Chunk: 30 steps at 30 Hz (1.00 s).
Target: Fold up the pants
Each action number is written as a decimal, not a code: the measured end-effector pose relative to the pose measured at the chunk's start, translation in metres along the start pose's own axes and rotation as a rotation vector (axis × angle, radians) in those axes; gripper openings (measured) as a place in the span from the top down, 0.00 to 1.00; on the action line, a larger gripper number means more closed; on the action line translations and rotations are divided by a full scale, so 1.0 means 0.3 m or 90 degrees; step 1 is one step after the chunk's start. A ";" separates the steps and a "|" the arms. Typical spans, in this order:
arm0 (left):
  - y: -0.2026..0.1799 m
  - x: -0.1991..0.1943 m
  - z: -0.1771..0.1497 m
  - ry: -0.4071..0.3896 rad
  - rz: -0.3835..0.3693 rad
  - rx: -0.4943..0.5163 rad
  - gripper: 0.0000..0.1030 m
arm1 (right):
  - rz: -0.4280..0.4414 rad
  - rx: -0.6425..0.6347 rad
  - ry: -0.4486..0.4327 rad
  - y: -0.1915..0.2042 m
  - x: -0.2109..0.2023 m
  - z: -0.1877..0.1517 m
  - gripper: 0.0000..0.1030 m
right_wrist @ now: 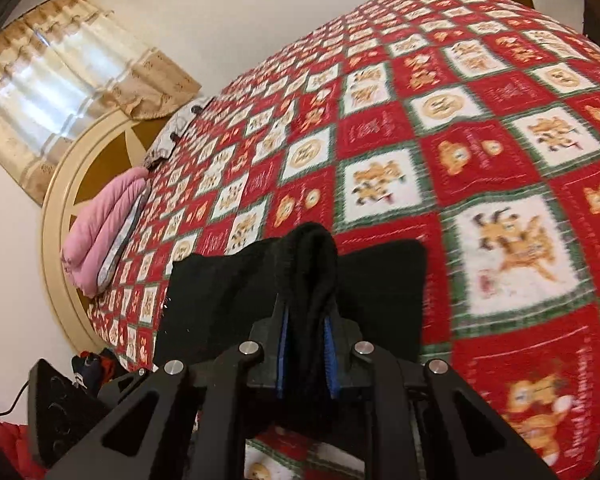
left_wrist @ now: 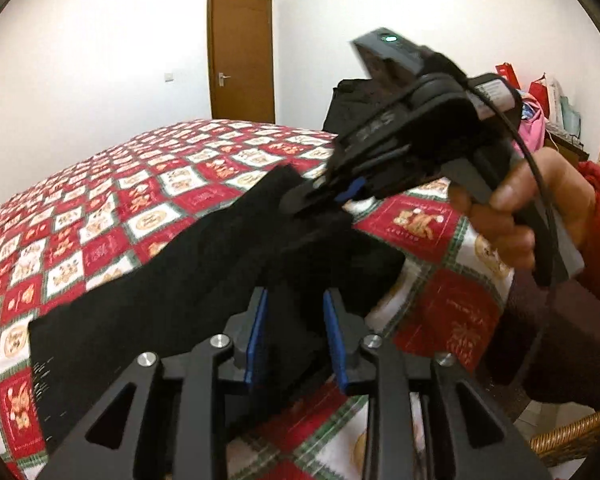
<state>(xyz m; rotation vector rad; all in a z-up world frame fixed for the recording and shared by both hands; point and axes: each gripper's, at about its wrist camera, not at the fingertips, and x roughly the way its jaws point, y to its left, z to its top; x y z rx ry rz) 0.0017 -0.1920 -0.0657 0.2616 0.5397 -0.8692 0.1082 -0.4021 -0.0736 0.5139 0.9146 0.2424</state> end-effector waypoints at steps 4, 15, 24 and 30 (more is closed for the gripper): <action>0.054 -0.026 -0.017 0.014 0.029 -0.015 0.69 | -0.018 -0.034 0.001 -0.017 -0.016 0.013 0.85; 0.259 -0.070 -0.063 0.023 0.131 -0.098 0.67 | 0.022 0.051 -0.047 -0.172 -0.050 0.014 0.78; 0.371 -0.080 -0.131 0.031 0.191 -0.140 0.45 | 0.033 -0.042 -0.085 0.036 -0.176 -0.108 0.78; 0.362 -0.059 -0.188 0.069 0.191 -0.156 0.27 | -0.052 -0.160 0.004 0.104 -0.080 -0.234 0.79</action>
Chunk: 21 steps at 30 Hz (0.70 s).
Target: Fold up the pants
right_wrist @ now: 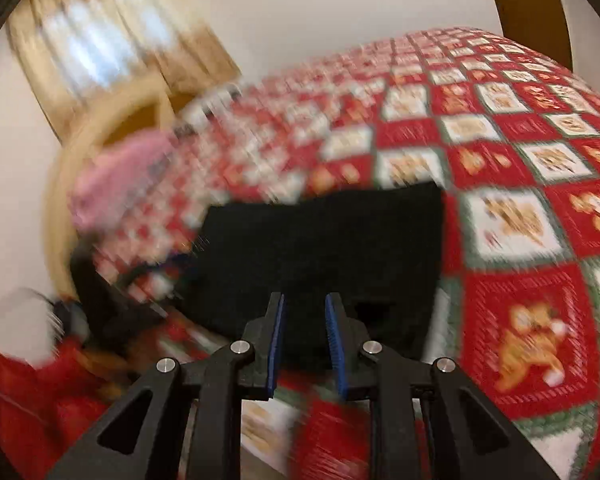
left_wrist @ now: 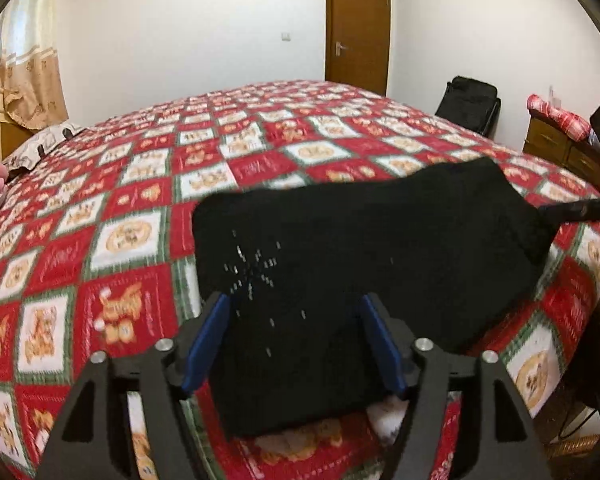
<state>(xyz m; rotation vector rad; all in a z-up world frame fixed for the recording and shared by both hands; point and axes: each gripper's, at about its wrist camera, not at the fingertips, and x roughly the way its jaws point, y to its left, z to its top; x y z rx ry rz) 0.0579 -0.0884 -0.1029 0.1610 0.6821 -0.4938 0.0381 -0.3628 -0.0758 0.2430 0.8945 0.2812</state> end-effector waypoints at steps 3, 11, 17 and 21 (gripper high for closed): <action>-0.014 0.009 -0.050 0.031 0.018 0.025 0.25 | -0.021 0.051 0.028 -0.090 0.003 -0.058 0.93; 0.058 -0.076 -0.044 0.017 0.019 -0.006 0.20 | 0.034 0.030 -0.068 0.058 -0.100 0.045 0.88; 0.058 -0.005 -0.028 0.021 0.057 -0.022 0.20 | 0.083 -0.106 -0.002 0.370 0.238 0.198 0.88; 0.069 0.014 -0.075 0.032 0.036 -0.054 0.19 | 0.067 -0.159 0.030 0.506 0.503 0.295 0.88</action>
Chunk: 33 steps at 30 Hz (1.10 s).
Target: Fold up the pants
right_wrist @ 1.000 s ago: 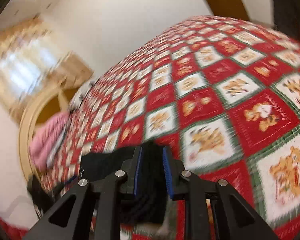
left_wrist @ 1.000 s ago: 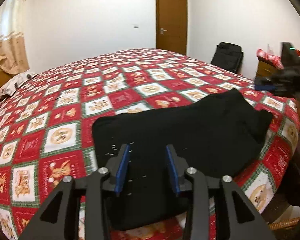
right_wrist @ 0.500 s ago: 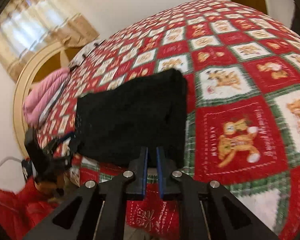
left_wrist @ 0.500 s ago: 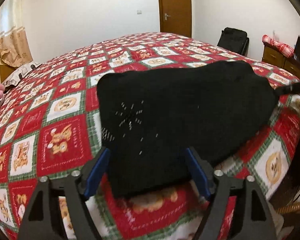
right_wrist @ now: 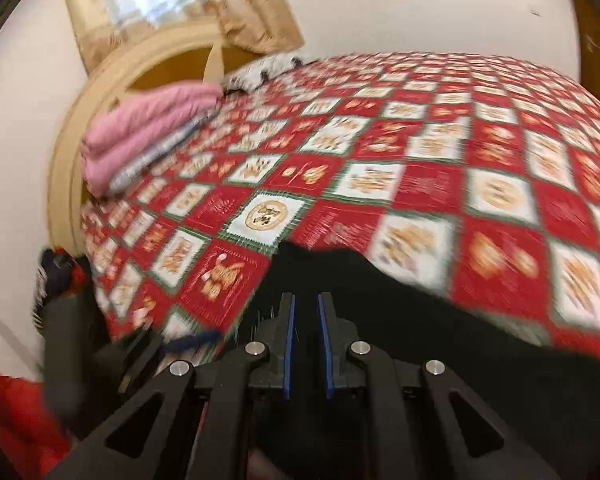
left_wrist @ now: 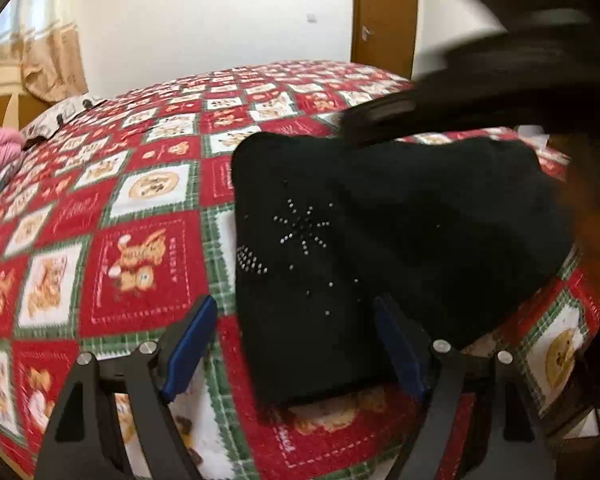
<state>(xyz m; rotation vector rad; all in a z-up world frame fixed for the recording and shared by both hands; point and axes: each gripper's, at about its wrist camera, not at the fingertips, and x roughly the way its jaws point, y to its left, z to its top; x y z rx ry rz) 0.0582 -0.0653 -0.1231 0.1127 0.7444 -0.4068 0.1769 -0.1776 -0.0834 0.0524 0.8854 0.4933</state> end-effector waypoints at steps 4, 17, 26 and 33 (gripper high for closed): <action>0.019 0.001 0.002 0.001 0.003 -0.011 0.19 | -0.039 0.000 0.070 0.007 0.291 0.069 0.87; 0.046 -0.053 0.104 -0.037 0.003 0.005 0.16 | -0.055 0.105 -0.121 -0.146 -0.193 -0.011 0.84; -0.014 0.076 0.186 -0.005 0.037 0.029 0.16 | -0.161 0.225 -0.052 -0.401 -0.345 -0.316 0.82; -0.037 -0.004 0.181 -0.001 0.031 0.024 0.15 | -0.123 0.297 -0.211 -0.350 -0.484 -0.304 0.55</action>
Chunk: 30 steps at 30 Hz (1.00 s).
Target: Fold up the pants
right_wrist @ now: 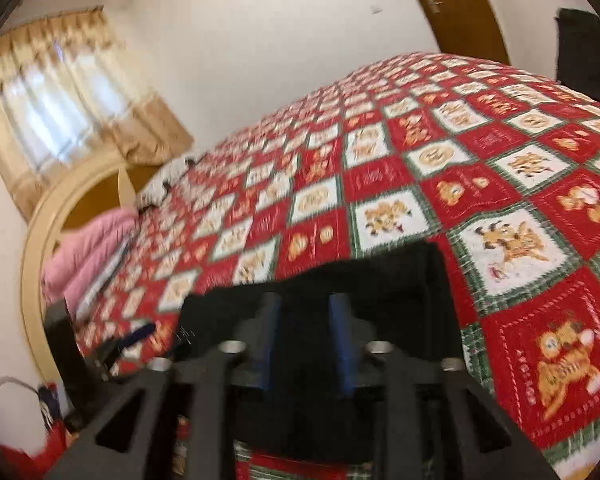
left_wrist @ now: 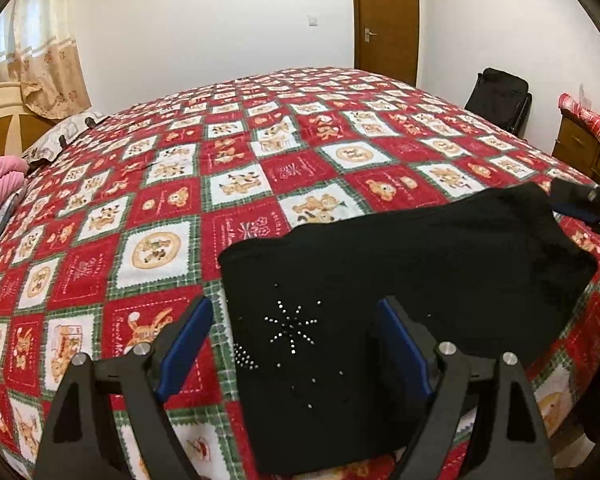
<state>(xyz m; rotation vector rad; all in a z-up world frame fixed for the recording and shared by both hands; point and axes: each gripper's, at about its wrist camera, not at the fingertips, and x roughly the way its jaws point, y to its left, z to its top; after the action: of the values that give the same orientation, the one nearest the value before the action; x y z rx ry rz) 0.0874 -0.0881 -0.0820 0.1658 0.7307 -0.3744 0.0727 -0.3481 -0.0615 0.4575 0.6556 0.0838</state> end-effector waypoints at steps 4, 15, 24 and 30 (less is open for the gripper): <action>0.003 -0.015 -0.002 0.003 -0.017 -0.017 0.15 | -0.029 -0.018 -0.033 0.004 -0.081 0.006 0.37; 0.051 0.011 -0.017 0.001 -0.024 -0.058 0.14 | -0.154 0.015 -0.025 -0.221 -0.074 -0.071 0.37; 0.077 0.053 -0.041 0.049 -0.023 -0.083 0.14 | -0.142 0.058 -0.029 -0.222 -0.107 -0.064 0.37; 0.065 0.066 -0.072 0.072 -0.047 -0.078 0.14 | -0.146 0.059 -0.038 -0.223 -0.167 -0.067 0.37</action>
<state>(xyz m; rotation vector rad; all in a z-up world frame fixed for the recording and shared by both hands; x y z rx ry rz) 0.0951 -0.0698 -0.1108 0.0445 0.8700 -0.3925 0.0162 -0.4113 -0.0760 0.4689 0.6511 -0.1776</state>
